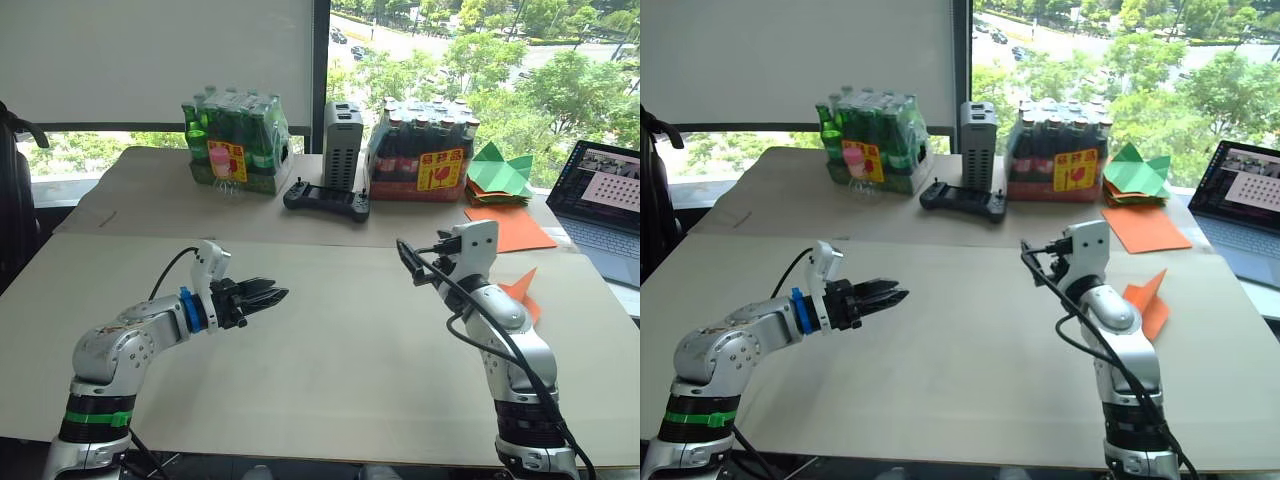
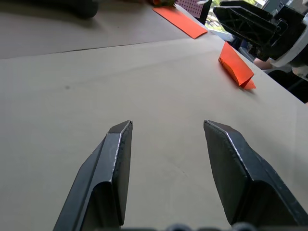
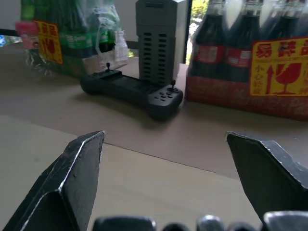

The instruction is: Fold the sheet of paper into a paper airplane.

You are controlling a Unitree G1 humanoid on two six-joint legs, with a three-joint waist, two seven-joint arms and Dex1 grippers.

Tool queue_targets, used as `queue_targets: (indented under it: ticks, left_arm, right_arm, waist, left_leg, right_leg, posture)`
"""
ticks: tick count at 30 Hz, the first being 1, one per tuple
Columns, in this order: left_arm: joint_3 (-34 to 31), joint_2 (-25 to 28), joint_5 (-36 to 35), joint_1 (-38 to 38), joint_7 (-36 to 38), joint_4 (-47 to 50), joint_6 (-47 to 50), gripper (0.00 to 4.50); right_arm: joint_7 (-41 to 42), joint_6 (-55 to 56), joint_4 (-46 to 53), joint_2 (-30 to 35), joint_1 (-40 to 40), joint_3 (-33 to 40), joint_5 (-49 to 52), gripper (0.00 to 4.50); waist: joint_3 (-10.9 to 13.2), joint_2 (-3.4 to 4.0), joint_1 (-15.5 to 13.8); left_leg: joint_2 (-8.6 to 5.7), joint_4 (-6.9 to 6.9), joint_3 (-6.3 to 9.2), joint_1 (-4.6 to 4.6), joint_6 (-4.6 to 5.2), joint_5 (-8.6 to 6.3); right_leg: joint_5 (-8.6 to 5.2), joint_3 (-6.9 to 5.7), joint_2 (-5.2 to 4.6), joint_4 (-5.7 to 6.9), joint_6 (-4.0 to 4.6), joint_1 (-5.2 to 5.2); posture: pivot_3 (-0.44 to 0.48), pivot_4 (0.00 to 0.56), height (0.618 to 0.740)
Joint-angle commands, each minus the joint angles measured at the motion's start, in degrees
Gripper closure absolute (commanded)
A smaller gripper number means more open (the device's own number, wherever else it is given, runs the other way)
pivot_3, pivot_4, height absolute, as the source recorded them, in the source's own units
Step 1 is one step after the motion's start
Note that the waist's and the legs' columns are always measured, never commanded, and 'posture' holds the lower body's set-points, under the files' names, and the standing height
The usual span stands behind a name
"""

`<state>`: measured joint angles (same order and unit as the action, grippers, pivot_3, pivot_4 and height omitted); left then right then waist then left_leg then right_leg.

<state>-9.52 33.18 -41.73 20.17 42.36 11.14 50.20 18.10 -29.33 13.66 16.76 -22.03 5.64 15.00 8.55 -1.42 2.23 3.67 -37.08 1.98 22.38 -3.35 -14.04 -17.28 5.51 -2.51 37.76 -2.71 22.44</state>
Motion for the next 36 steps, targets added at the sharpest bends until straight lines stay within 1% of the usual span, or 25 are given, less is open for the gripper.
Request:
queue_targets:
  ticks: [1,6,8,15,21,36]
  left_arm:
    - [-2.56,-0.13,-1.58,-1.02,-1.66,3.35,-0.05,2.01]
    - [-5.42,-0.5,-2.37,-3.56,-4.49,4.99,-0.87,2.01]
    - [-6.84,-0.94,-2.83,-4.42,-5.75,5.53,-0.99,2.01]
    - [-10.06,-2.08,-4.2,-6.81,-9.18,8.0,-1.24,2.01]
    - [-10.65,-2.38,-4.25,-6.95,-10.89,8.22,-1.74,2.01]
    - [-9.95,-1.21,-3.83,-6.73,-11.71,7.76,-0.67,2.01]
  right_arm:
    - [3.91,-1.93,2.25,0.43,-0.35,-1.01,3.72,0.06]
    - [9.7,-1.19,1.42,0.86,-0.05,-3.06,6.4,0.06]
    - [12.02,0.69,1.02,1.51,0.4,-4.22,5.94,0.06]
    - [15.92,5.81,-0.83,3.13,2.02,-7.31,3.22,0.06]
    - [16.63,7.7,-2.48,2.85,2.22,-8.55,2.24,0.06]
    - [16.93,8.67,-3.28,2.17,2.24,-9.07,1.78,0.06]
  waist:
    - [0.01,0.01,-0.02]
    - [0.01,0.01,0.26]
    - [0.01,0.01,0.38]
    - [0.01,0.01,0.26]
    - [0.01,0.01,0.27]
    - [0.01,0.01,0.29]
  left_leg:
    - [0.0,0.0,0.0,0.0,0.0,0.0]
    - [0.01,0.01,0.02,-0.04,0.0,0.0]
    - [0.02,0.01,0.02,-0.05,0.0,0.0]
    - [0.01,0.0,0.01,-0.05,0.0,0.0]
    - [0.01,0.0,0.01,-0.05,0.0,0.0]
    - [0.02,0.01,0.02,-0.06,0.0,0.0]
  right_leg:
    - [0.0,0.0,0.0,0.01,0.0,0.0]
    - [0.0,-0.02,0.02,0.0,0.0,0.01]
    - [0.0,-0.01,0.03,0.0,0.0,0.01]
    - [0.0,-0.01,0.02,-0.01,0.0,0.0]
    - [0.0,-0.01,0.02,0.0,0.0,0.0]
    - [0.0,-0.01,0.02,0.01,0.0,0.0]
  posture:
    - [0.0,0.15,0.74]
    - [0.0,0.15,0.74]
    - [0.0,0.15,0.74]
    - [0.0,0.15,0.74]
    - [0.0,0.15,0.74]
    - [0.0,0.15,0.74]
